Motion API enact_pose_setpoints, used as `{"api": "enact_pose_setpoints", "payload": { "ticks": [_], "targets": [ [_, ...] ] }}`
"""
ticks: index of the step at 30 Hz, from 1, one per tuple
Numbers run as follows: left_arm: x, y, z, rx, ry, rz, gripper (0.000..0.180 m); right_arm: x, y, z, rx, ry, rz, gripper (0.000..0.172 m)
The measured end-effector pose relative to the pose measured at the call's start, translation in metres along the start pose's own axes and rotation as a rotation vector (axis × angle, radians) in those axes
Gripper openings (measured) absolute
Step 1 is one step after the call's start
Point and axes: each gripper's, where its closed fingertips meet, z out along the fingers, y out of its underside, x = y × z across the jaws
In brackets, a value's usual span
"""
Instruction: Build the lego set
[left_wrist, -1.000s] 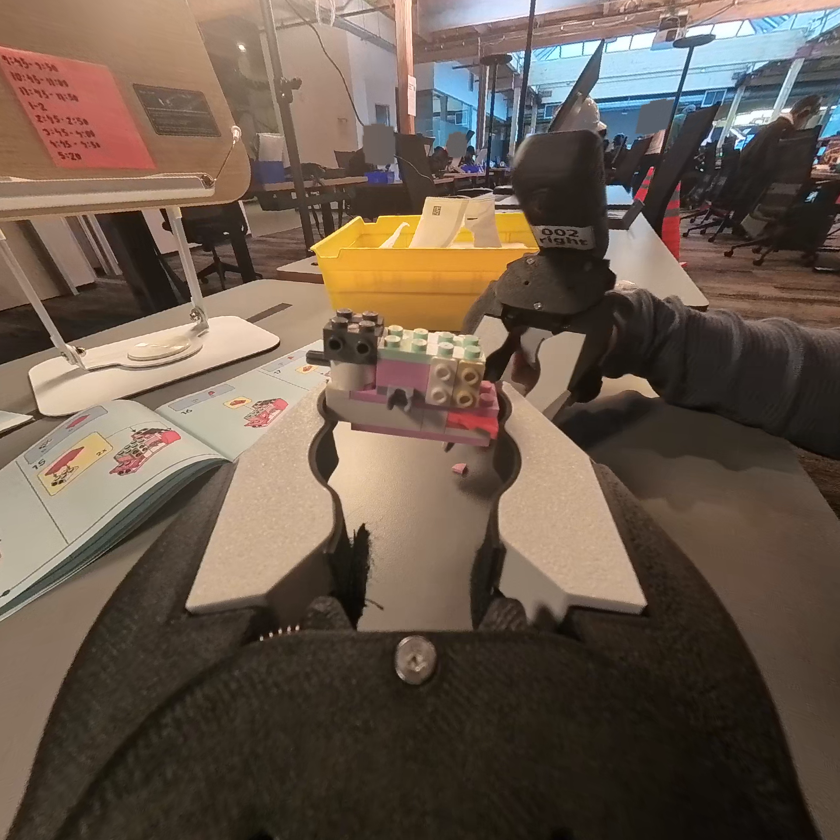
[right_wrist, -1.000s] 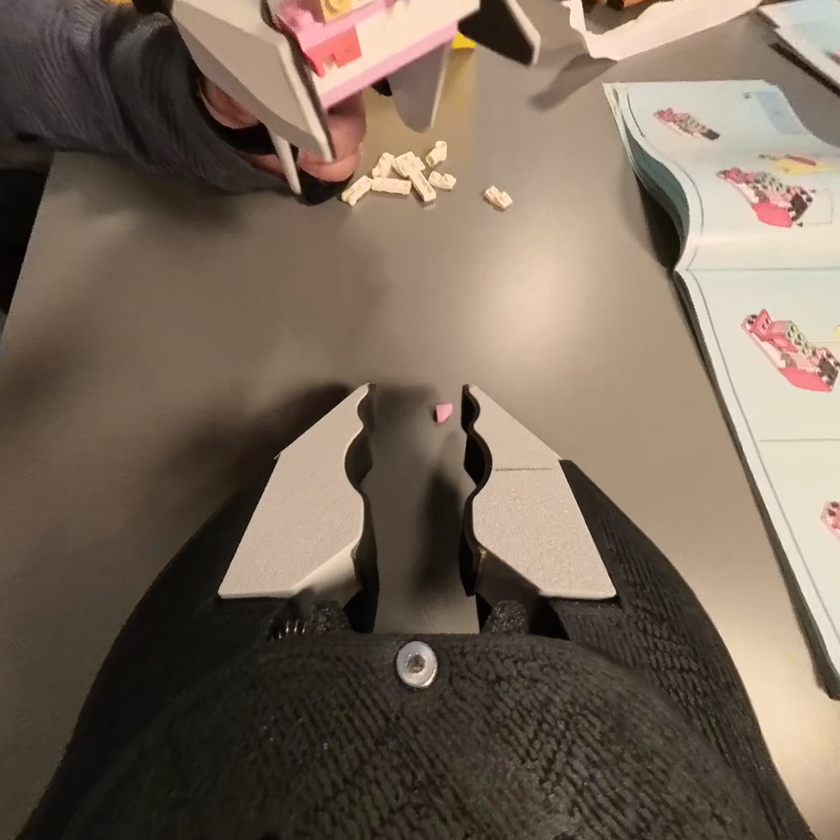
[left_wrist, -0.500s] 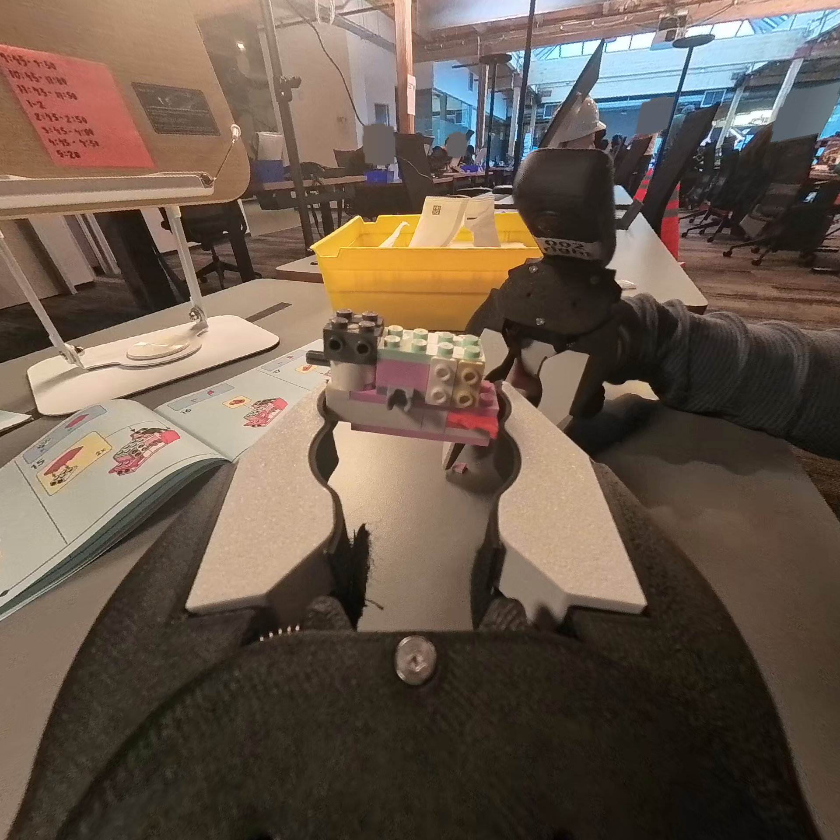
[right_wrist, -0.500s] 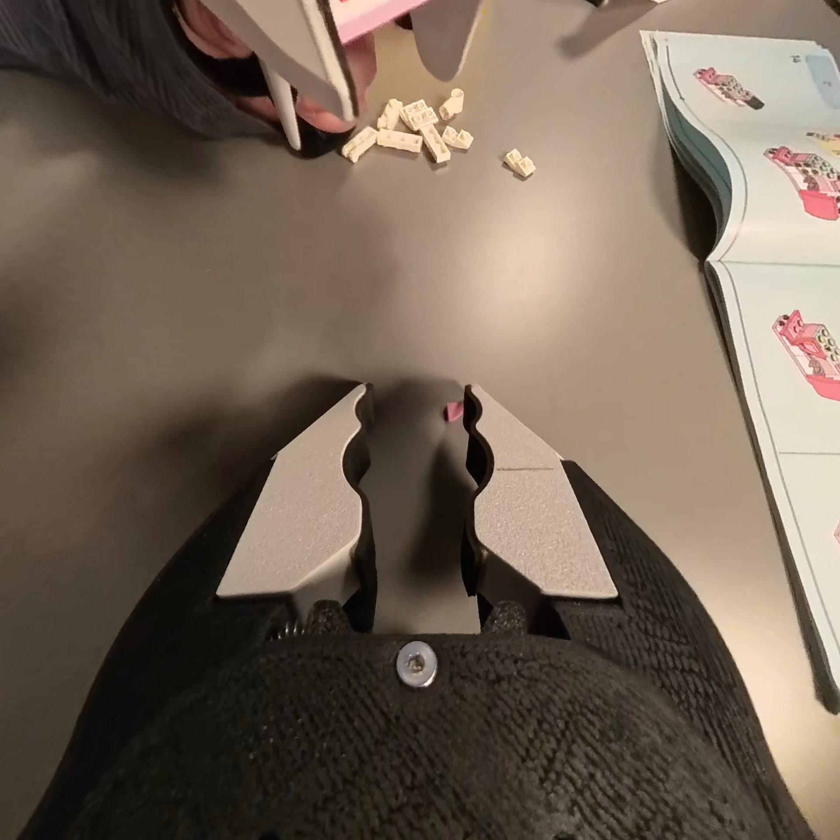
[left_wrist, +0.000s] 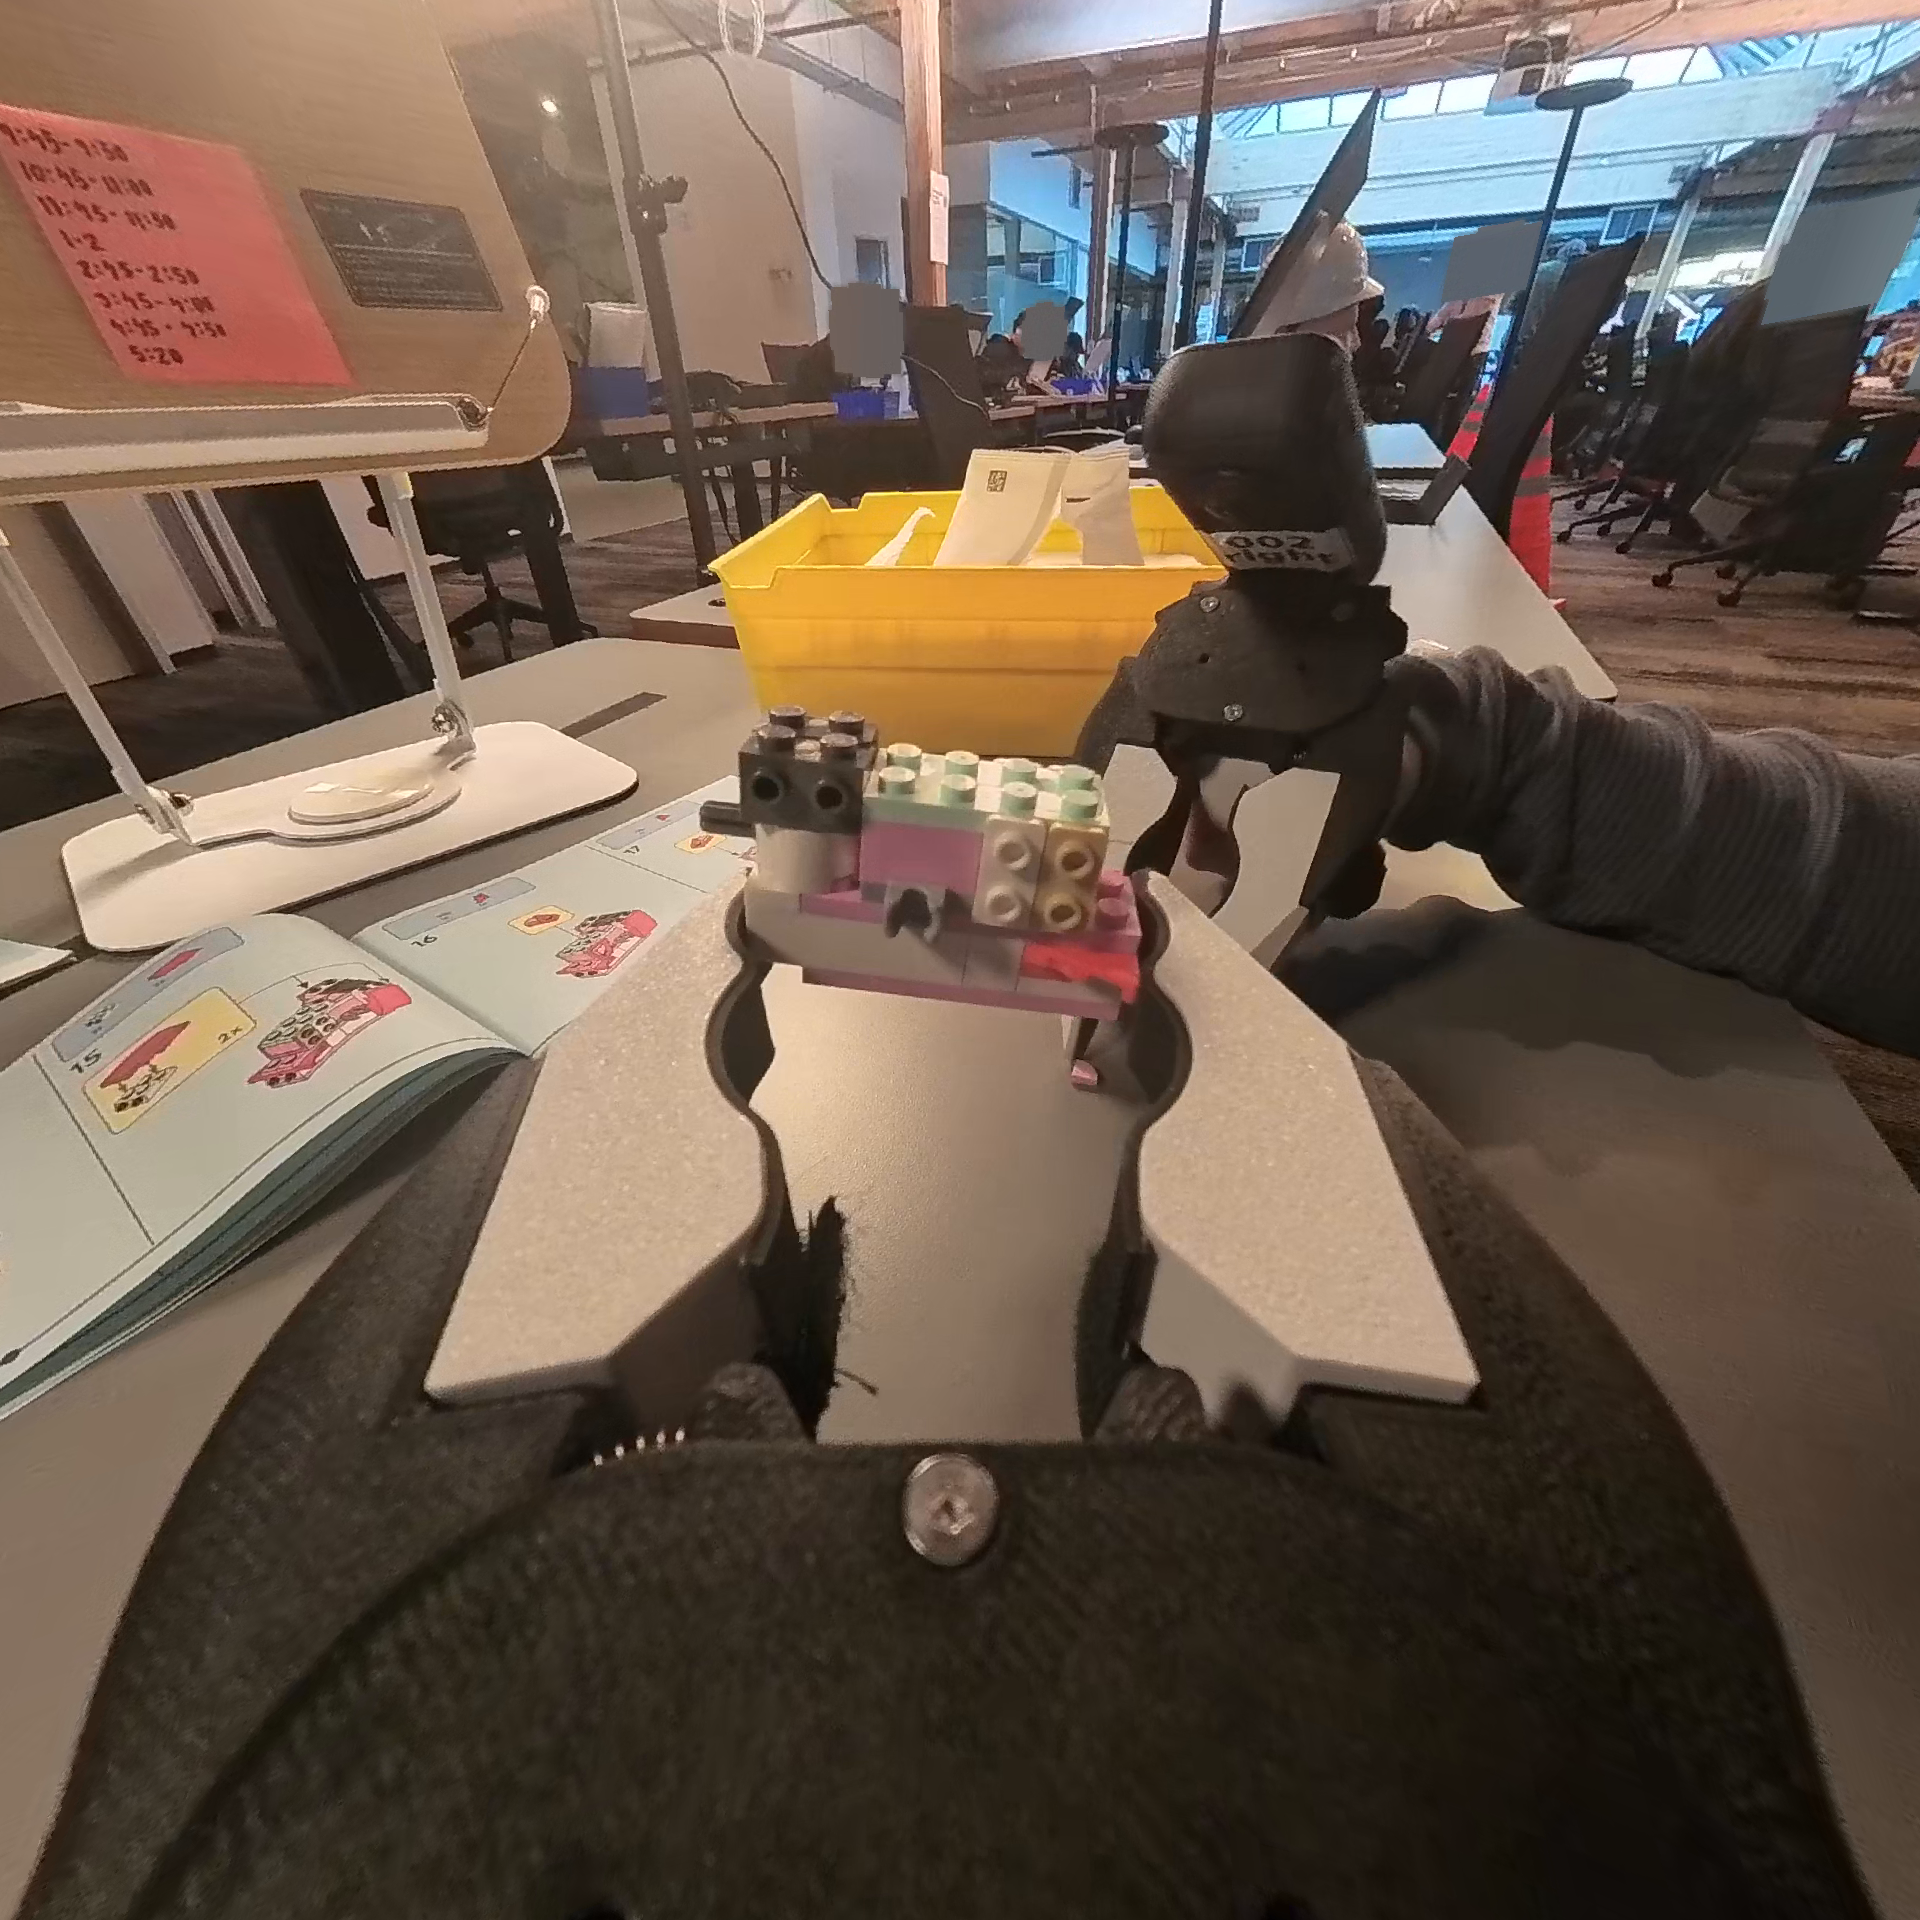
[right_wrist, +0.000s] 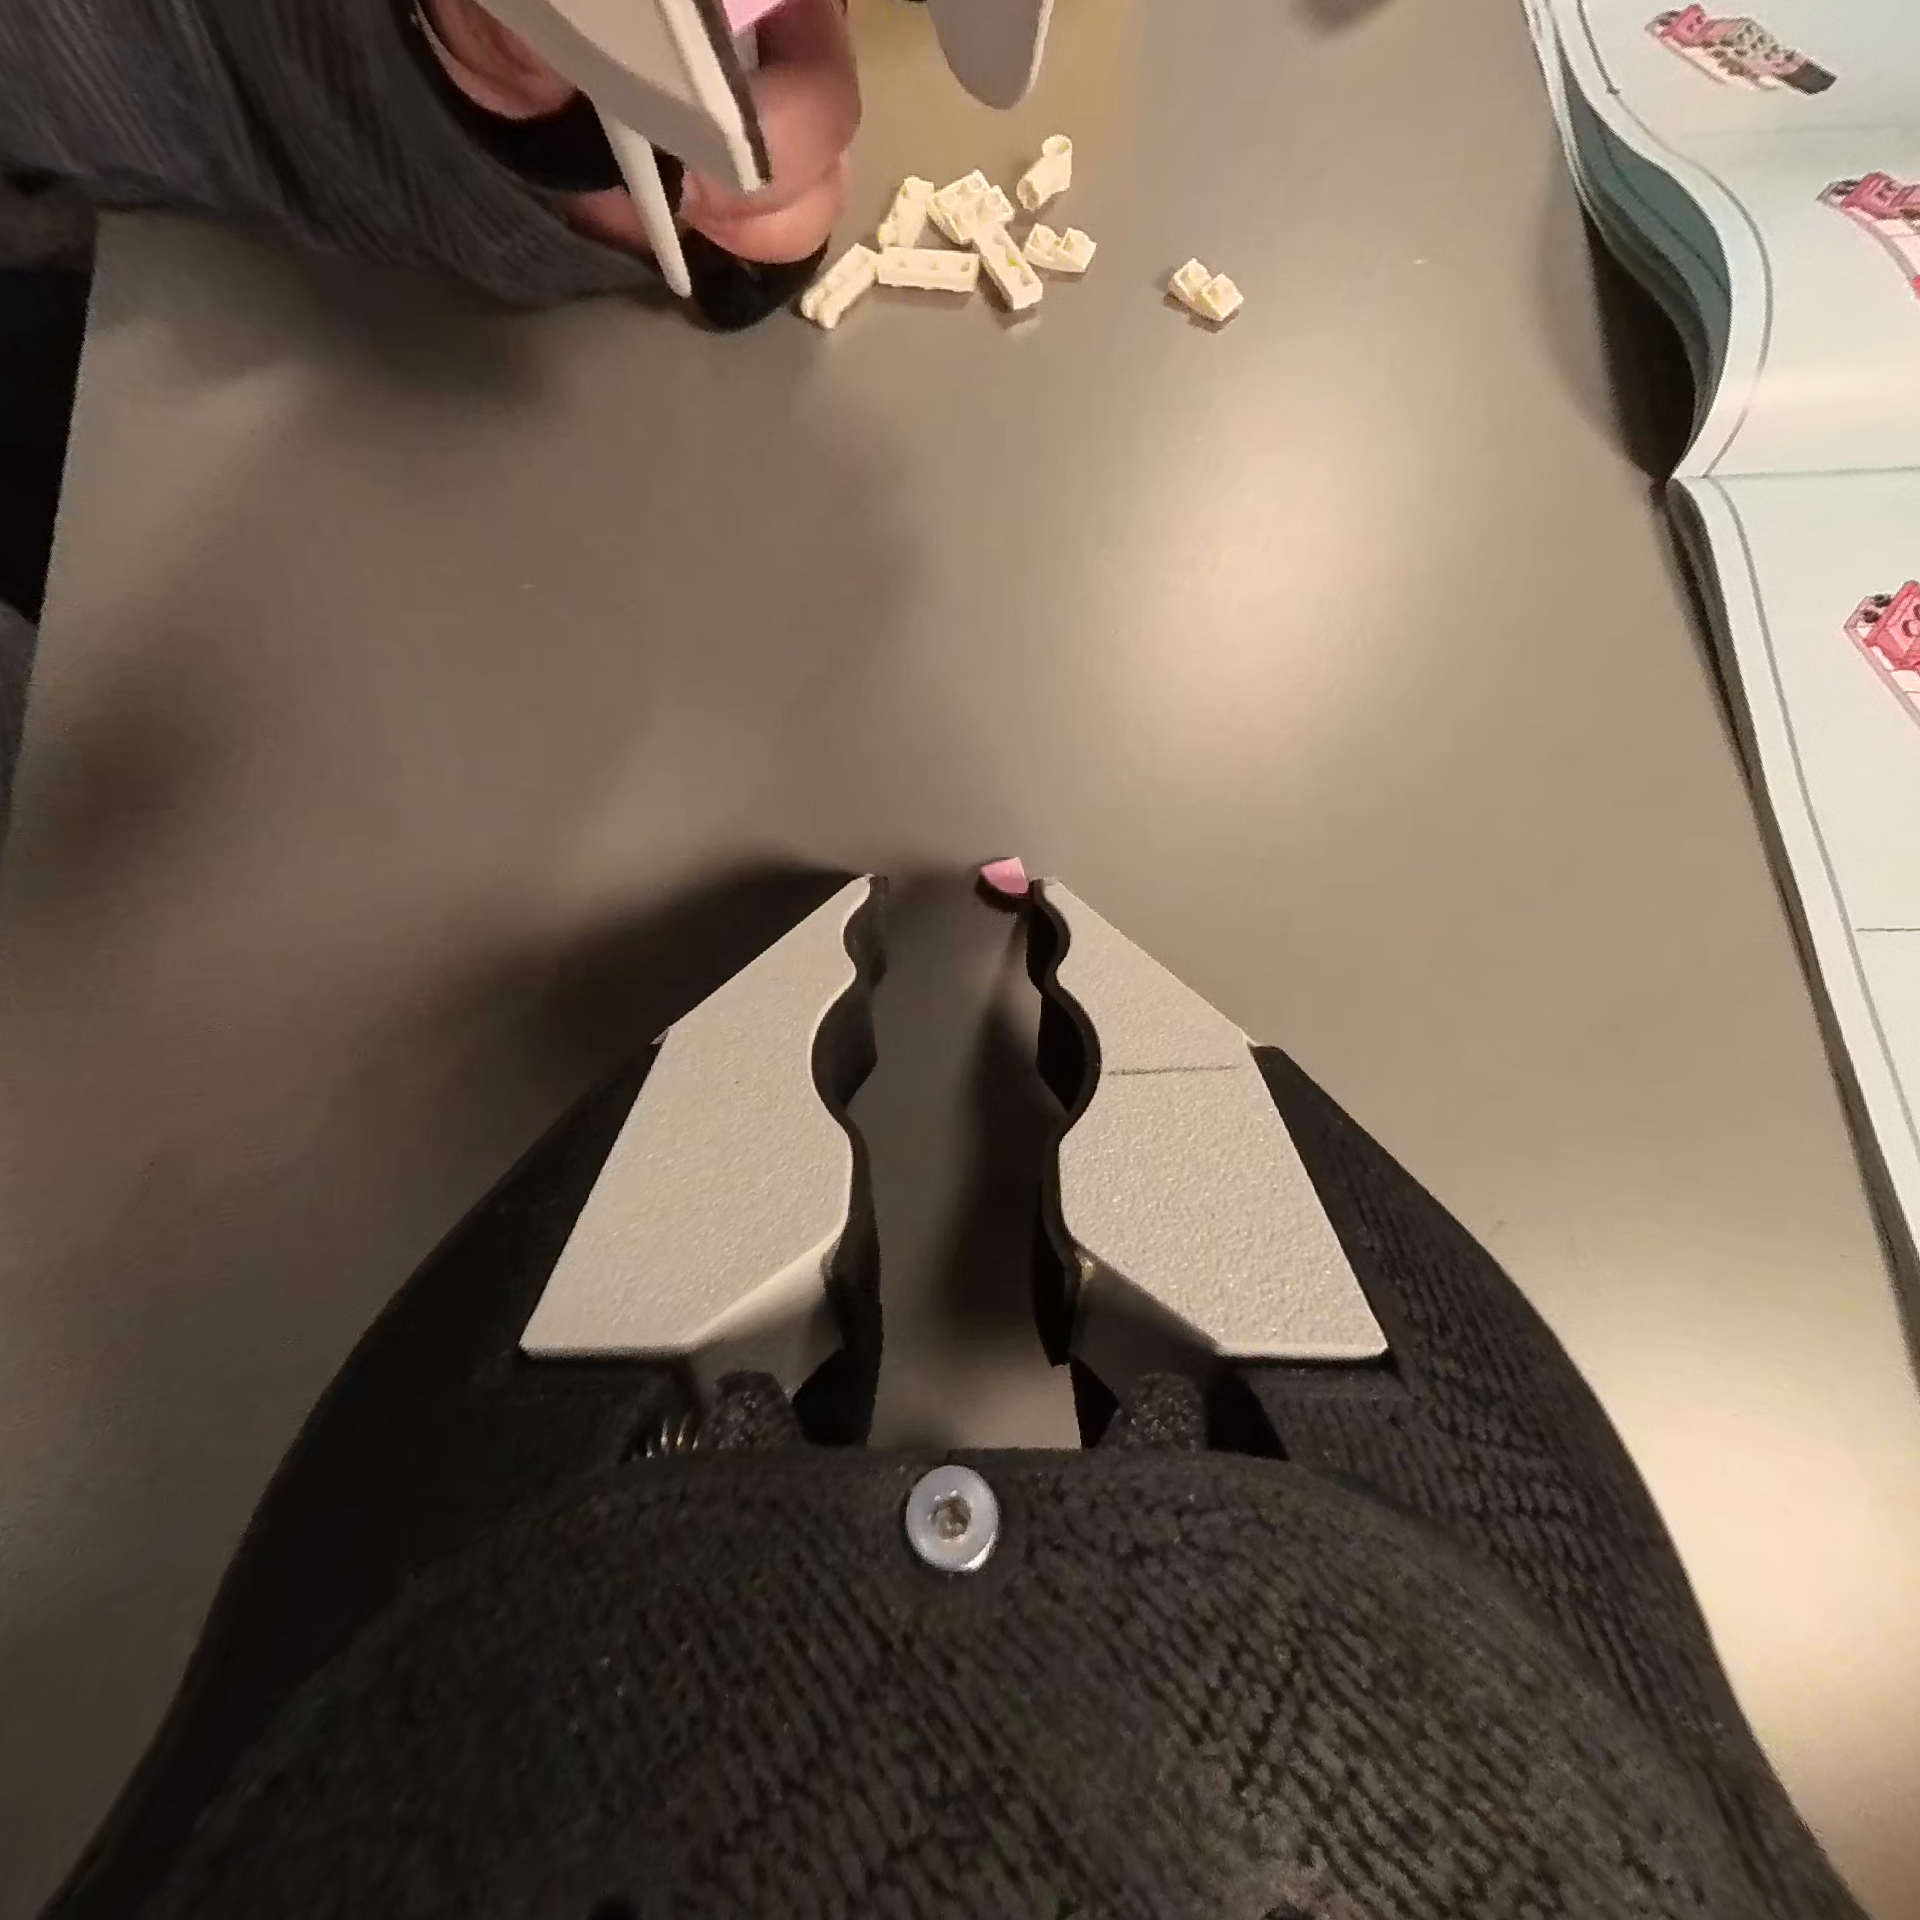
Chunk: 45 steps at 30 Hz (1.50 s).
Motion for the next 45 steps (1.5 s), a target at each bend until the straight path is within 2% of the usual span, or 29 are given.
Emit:
{"api": "enact_pose_setpoints", "payload": {
  "ticks": [30,45],
  "targets": [
    [0.0,0.0,0.0,-0.003,0.001,0.004,0.068,-0.02,0.0,-0.002,0.005,-0.129,0.029,0.018],
    [0.001,0.0,0.0,-0.003,0.002,0.007,0.068,-0.013,-0.014,-0.009,0.092,-0.072,-0.03,0.017]
  ]
}}
